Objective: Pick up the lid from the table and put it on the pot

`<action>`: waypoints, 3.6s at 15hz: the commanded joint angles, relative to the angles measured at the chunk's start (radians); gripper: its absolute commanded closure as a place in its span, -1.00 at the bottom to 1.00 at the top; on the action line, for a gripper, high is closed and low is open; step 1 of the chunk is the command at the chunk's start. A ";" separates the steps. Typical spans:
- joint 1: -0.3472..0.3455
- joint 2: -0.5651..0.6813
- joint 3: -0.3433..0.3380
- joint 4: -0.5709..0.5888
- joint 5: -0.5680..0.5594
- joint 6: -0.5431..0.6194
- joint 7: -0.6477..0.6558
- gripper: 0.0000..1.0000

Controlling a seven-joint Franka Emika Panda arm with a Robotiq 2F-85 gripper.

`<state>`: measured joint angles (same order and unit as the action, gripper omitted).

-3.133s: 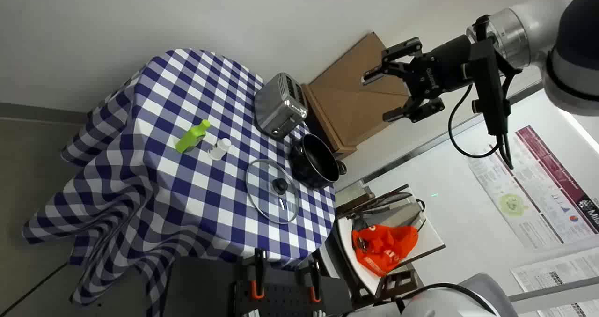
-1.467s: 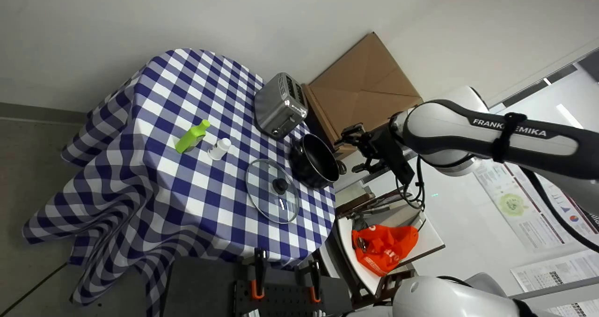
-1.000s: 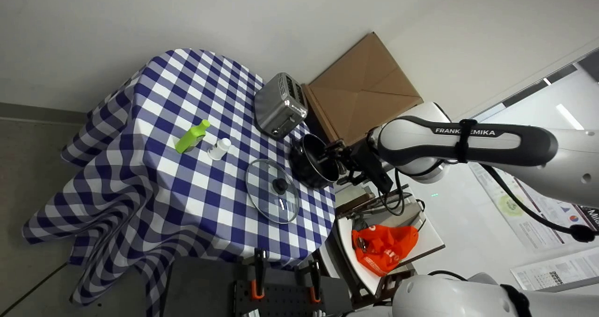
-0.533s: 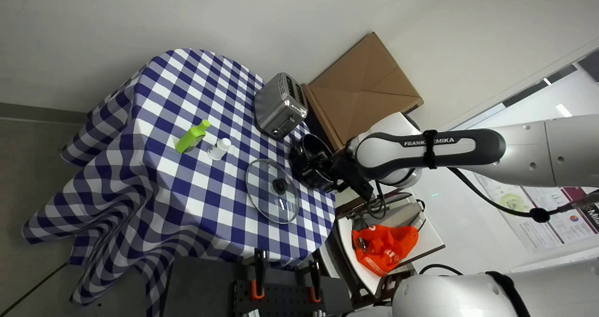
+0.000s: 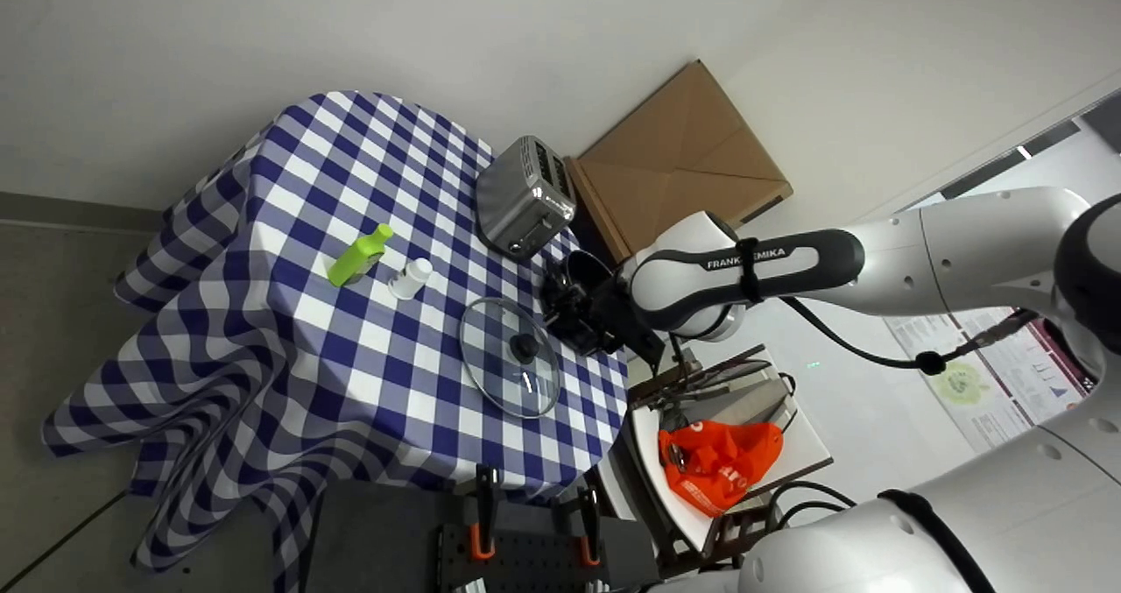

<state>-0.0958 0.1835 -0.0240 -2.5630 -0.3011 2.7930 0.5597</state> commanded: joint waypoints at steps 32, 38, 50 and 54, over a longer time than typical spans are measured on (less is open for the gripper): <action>0.148 -0.069 -0.032 0.070 0.353 -0.199 -0.209 0.50; 0.103 -0.277 -0.037 0.185 0.369 -0.442 -0.294 0.50; -0.080 -0.078 -0.159 0.664 0.356 -0.629 -0.464 0.50; -0.112 0.053 -0.170 0.792 0.363 -0.658 -0.498 0.50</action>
<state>-0.1928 0.1364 -0.1901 -1.9134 0.0445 2.2024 0.0950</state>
